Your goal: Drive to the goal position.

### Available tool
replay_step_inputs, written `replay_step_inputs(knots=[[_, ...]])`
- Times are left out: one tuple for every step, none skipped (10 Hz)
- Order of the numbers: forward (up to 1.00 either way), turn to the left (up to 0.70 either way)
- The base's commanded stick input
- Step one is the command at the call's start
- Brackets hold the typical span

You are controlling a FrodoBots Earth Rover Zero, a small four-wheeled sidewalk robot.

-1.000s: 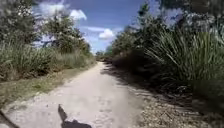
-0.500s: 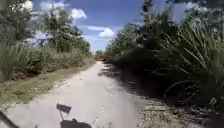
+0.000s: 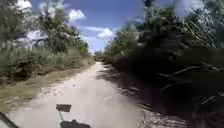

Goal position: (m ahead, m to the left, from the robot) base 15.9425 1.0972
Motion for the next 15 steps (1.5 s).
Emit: replay_step_inputs(knots=[[0.85,0.01],[0.85,0.01],[0.85,0.04],[0.85,0.31],[0.85,0.11],[0.85,0.0],[0.85,0.0],[0.85,0.0],[0.85,0.0],[0.85,0.0],[0.85,0.0],[0.85,0.0],[0.85,0.05],[0.85,0.1],[0.85,0.34]])
